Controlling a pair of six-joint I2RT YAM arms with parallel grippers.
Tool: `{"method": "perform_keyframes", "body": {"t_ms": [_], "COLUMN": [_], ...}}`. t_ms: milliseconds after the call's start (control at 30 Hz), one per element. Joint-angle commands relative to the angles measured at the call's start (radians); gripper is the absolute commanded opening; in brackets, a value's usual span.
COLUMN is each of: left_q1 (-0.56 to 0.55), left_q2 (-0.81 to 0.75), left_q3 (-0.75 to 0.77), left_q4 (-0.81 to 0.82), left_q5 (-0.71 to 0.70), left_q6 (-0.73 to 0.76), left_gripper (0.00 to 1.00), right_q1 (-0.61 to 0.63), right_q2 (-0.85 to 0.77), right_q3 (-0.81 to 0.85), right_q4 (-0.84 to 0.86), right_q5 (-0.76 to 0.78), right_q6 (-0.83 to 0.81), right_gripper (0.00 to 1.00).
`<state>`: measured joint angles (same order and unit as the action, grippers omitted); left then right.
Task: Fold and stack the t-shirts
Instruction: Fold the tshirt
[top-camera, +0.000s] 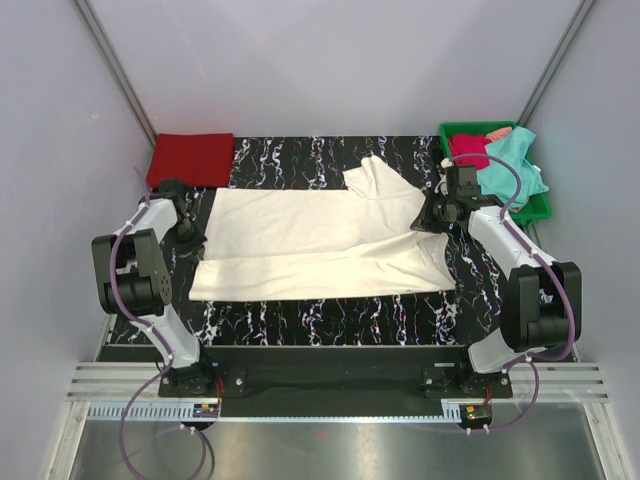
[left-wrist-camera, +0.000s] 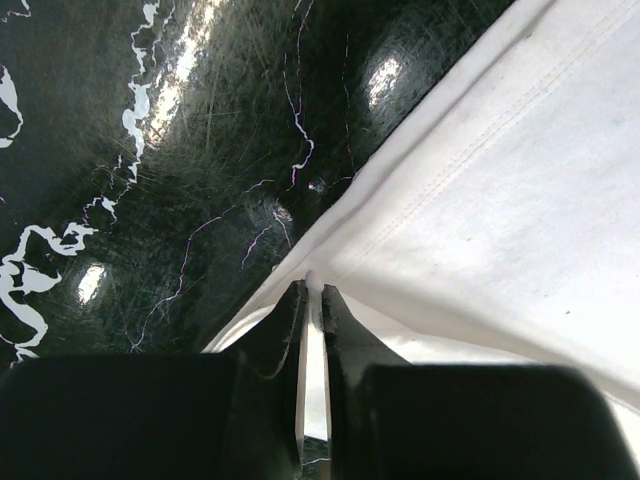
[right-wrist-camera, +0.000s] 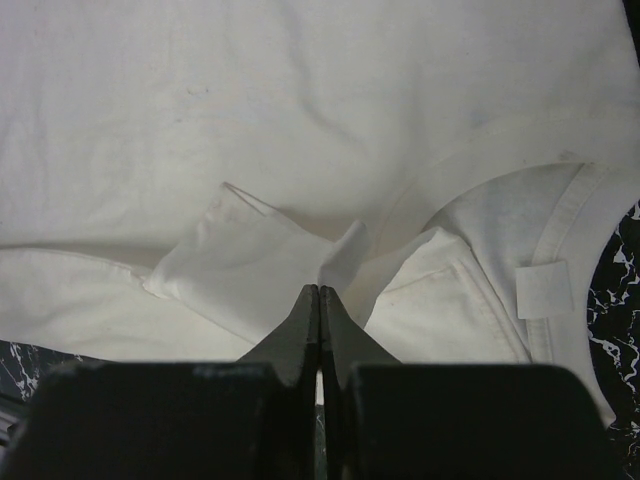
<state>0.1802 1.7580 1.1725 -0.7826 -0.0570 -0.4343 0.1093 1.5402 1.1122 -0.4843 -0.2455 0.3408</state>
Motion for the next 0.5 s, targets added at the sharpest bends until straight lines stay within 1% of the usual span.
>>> {"method": "perform_keyframes", "body": {"t_ms": [0, 300, 367, 467], "left_q1": [-0.002, -0.004, -0.002, -0.004], "left_q2": [0.014, 0.014, 0.000, -0.063], "left_q3": [0.026, 0.010, -0.002, -0.020], "left_q4": [0.031, 0.026, 0.028, 0.006], "left_q5": [-0.018, -0.027, -0.032, -0.046], "left_q6": [0.009, 0.016, 0.017, 0.012], "left_gripper": [0.00, 0.00, 0.00, 0.00], "right_q1": [-0.007, -0.008, -0.008, -0.008], "right_q2": [-0.009, -0.014, -0.014, -0.028], "right_q3": [0.009, 0.003, 0.009, 0.026], "right_q4": [0.013, 0.006, -0.003, -0.039], "right_q5": [0.023, 0.026, 0.019, 0.003], "right_q6": [0.000, 0.000, 0.000, -0.008], "right_gripper": [0.00, 0.00, 0.00, 0.00]}}
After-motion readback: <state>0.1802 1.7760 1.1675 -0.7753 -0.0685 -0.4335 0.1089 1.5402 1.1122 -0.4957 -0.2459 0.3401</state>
